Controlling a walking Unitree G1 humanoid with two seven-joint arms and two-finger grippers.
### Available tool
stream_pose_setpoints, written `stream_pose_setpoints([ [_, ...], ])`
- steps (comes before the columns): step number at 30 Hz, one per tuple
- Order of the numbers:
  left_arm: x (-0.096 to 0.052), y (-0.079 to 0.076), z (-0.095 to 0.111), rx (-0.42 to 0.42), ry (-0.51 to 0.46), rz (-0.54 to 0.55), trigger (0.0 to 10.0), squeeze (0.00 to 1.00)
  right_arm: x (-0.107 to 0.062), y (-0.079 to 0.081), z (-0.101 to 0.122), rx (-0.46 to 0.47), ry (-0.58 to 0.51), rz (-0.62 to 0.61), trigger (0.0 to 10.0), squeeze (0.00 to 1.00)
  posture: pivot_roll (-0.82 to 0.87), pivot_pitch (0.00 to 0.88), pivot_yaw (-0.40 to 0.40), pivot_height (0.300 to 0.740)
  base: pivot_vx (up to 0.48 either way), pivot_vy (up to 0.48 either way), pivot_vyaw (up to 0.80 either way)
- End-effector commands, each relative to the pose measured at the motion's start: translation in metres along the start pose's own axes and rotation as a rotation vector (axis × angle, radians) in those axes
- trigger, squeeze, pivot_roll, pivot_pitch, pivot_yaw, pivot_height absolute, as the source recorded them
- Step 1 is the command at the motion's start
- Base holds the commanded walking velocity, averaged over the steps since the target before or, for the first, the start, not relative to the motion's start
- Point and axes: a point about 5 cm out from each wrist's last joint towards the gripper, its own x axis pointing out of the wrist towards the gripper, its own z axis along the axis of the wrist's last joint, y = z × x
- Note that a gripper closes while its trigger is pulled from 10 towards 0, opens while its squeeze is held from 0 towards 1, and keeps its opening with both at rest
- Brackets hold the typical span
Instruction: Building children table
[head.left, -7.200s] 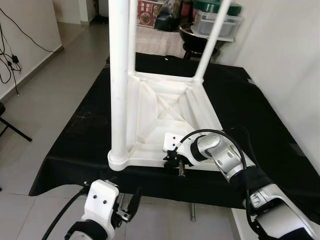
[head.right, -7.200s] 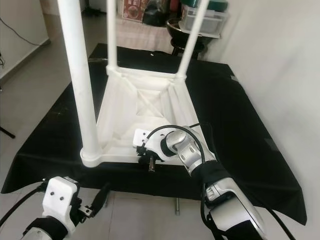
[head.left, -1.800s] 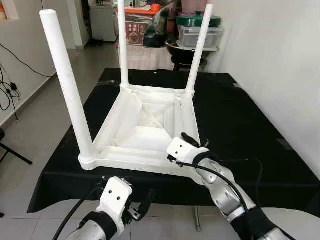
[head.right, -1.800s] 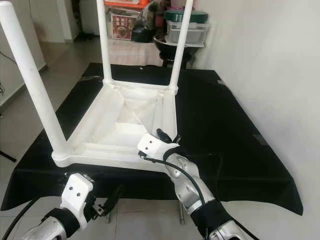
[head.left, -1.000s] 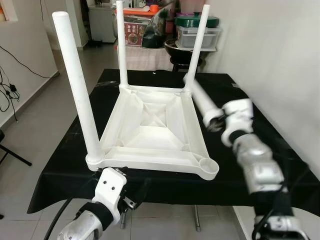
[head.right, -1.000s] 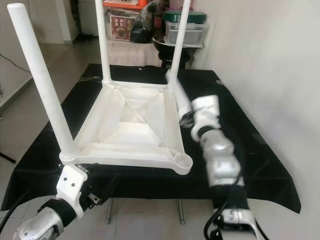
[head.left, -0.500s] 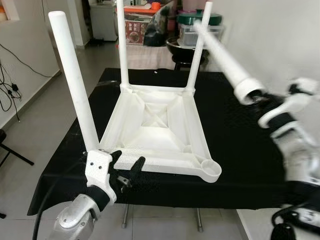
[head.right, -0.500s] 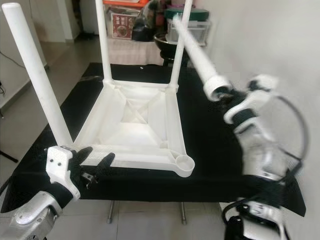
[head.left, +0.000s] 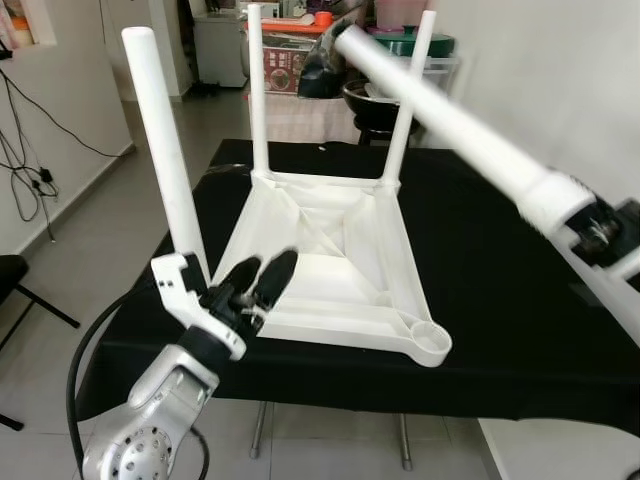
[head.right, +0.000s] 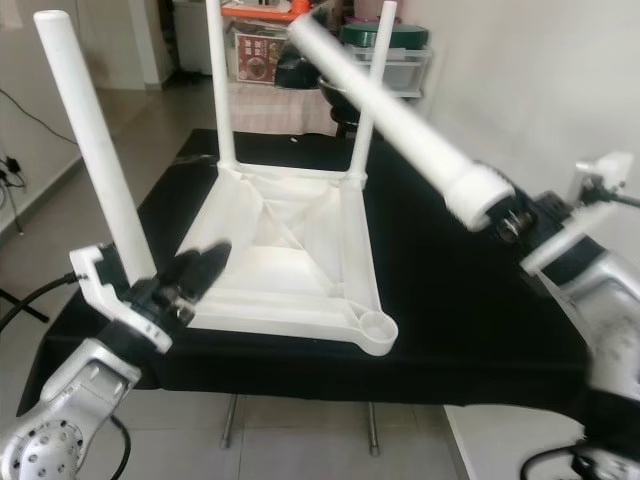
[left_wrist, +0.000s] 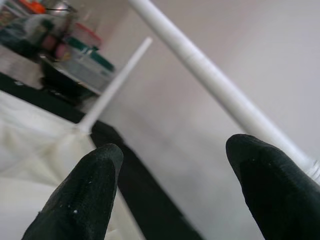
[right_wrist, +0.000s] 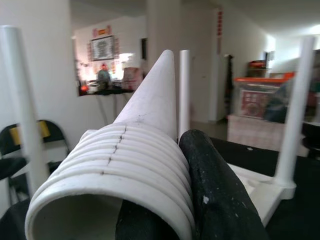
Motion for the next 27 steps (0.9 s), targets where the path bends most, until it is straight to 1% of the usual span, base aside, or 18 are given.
stream_pose_setpoints([
  [1,0.002,-0.001,0.001,-0.068,-0.011,-0.018,10.0,0.0,-0.003,0.005,0.009,-0.013,-0.024,0.052,10.0,0.0,-0.06,0.0,-0.048,0.74,0.0,0.0,0.0],
  [2,0.005,-0.006,0.004,-0.148,-0.041,-0.065,10.0,0.0,-0.008,0.009,0.009,-0.01,-0.004,0.093,10.0,0.0,-0.07,0.0,-0.047,0.74,0.0,0.0,0.0],
  [3,0.005,-0.006,0.004,-0.148,-0.041,-0.065,10.0,0.0,-0.008,0.009,0.009,-0.01,-0.004,0.093,10.0,0.0,-0.07,0.0,-0.047,0.74,0.0,0.0,0.0],
  [4,0.008,-0.009,0.006,-0.22,-0.06,-0.107,10.0,0.0,-0.013,0.013,0.008,0.0,0.012,0.13,10.0,0.0,-0.07,0.0,-0.048,0.74,0.0,0.0,0.0],
  [5,0.01,-0.012,0.007,-0.266,-0.07,-0.133,10.0,0.0,-0.015,0.016,0.007,0.007,0.022,0.152,10.0,0.0,-0.07,0.0,-0.048,0.74,0.0,0.0,0.0],
  [8,0.01,-0.012,0.007,-0.266,-0.07,-0.133,10.0,0.0,-0.015,0.016,0.007,0.007,0.022,0.152,10.0,0.0,-0.07,0.0,-0.048,0.74,0.0,0.0,0.0],
  [9,0.013,-0.014,0.007,-0.314,-0.077,-0.158,10.0,0.0,-0.018,0.018,0.005,0.024,0.021,0.162,10.0,0.0,-0.07,0.0,-0.047,0.74,0.0,0.0,0.0],
  [10,0.017,-0.016,0.011,-0.386,-0.1,-0.193,10.0,0.0,-0.02,0.024,0.002,0.074,0.002,0.202,10.0,0.0,-0.07,0.0,-0.042,0.74,0.0,0.0,0.0],
  [12,0.024,-0.018,0.016,-0.478,-0.128,-0.234,10.0,0.0,-0.024,0.034,-0.003,0.135,-0.015,0.265,10.0,0.0,-0.07,0.0,-0.042,0.74,0.0,0.0,0.0],
  [14,0.028,-0.017,0.019,-0.507,-0.133,-0.245,10.0,0.0,-0.022,0.04,-0.005,0.162,-0.024,0.309,10.0,0.0,-0.08,0.0,-0.039,0.74,0.0,0.0,0.0],
  [15,0.028,-0.017,0.019,-0.507,-0.133,-0.245,10.0,0.0,-0.022,0.04,-0.005,0.162,-0.024,0.309,10.0,0.0,-0.08,0.0,-0.039,0.74,0.0,0.0,0.0],
  [16,0.033,-0.015,0.021,-0.531,-0.129,-0.239,10.0,0.0,-0.019,0.049,-0.006,0.189,-0.042,0.361,10.0,0.0,-0.07,0.0,-0.04,0.74,0.0,0.0,0.0],
  [18,0.035,-0.013,0.022,-0.542,-0.126,-0.232,10.0,0.0,-0.019,0.052,-0.006,0.199,-0.05,0.382,10.0,0.0,-0.07,0.0,-0.04,0.74,0.0,0.0,0.0],
  [19,0.037,-0.008,0.022,-0.569,-0.115,-0.211,10.0,0.0,-0.017,0.058,-0.008,0.21,-0.049,0.423,10.0,0.0,-0.08,0.0,-0.035,0.74,0.0,0.0,0.0],
  [21,0.038,-0.002,0.022,-0.59,-0.106,-0.194,10.0,0.0,-0.015,0.064,-0.01,0.217,-0.042,0.456,10.0,0.0,-0.08,0.0,-0.035,0.74,0.0,0.0,0.0],
  [23,0.04,0.004,0.019,-0.593,-0.082,-0.165,10.0,0.0,-0.01,0.069,-0.01,0.224,-0.049,0.488,10.0,0.0,-0.08,0.0,-0.033,0.74,0.0,0.0,0.0],
  [26,0.041,0.006,0.018,-0.595,-0.072,-0.154,10.0,0.0,-0.008,0.071,-0.01,0.227,-0.053,0.499,10.0,0.0,-0.08,0.0,-0.033,0.74,0.0,0.0,0.0],
  [27,0.044,0.006,0.016,-0.594,-0.049,-0.154,10.0,0.0,-0.002,0.079,-0.01,0.222,-0.041,0.538,10.0,0.0,-0.08,0.002,-0.031,0.74,0.0,0.0,0.0],
])
